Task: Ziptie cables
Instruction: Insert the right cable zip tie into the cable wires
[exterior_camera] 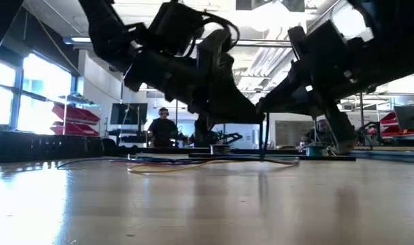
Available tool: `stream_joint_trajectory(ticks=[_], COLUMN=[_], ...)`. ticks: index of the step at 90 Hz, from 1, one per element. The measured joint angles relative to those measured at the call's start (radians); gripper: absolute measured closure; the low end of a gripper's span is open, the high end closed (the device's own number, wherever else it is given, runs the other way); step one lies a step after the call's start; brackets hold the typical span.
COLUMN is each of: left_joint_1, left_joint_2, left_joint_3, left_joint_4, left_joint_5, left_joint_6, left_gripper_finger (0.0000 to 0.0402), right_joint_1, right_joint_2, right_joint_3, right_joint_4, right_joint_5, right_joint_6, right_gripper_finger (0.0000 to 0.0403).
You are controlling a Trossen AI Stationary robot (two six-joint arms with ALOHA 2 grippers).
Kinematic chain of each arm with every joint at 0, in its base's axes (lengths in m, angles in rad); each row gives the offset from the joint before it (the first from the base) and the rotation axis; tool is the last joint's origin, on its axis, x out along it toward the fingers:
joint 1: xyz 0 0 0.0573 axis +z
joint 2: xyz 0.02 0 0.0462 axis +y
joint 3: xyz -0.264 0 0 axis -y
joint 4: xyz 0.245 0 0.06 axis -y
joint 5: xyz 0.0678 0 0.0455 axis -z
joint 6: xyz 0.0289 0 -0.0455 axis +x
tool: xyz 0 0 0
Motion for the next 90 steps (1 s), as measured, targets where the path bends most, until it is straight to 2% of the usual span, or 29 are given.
stream_joint_trajectory(ticks=[21,31,40,55,69,79,90], left_joint_1=[-0.009,-0.016,-0.025,-0.041,-0.041,-0.041,-0.041], left_joint_2=[0.0,0.0,0.0,0.0,0.0,0.003,0.01], left_joint_3=[-0.002,-0.002,-0.002,-0.002,-0.001,-0.001,0.0], left_joint_4=[0.031,0.032,0.032,0.031,0.029,0.034,0.038], left_joint_5=[-0.001,-0.02,-0.038,-0.065,-0.082,-0.079,-0.092], left_joint_6=[0.015,0.016,0.019,0.044,0.045,0.045,0.051], left_gripper_finger=[0.0401,0.0402,0.0402,0.0402,0.0402,0.0402,0.0402], right_joint_1=[-0.035,-0.046,-0.045,-0.028,0.005,0.04,0.076], right_joint_2=[0.0,0.0,-0.002,-0.016,-0.037,-0.076,-0.141], right_joint_3=[0.0,0.0,0.0,0.0,0.0,0.0,0.0], right_joint_4=[-0.011,-0.016,-0.019,-0.049,-0.09,-0.152,-0.259], right_joint_5=[-0.045,-0.06,-0.076,-0.114,-0.087,-0.064,-0.06], right_joint_6=[0.029,0.035,0.074,0.173,0.282,0.433,0.698], right_gripper_finger=[0.0402,0.0387,0.0354,0.0269,0.0197,0.0166,0.0156])
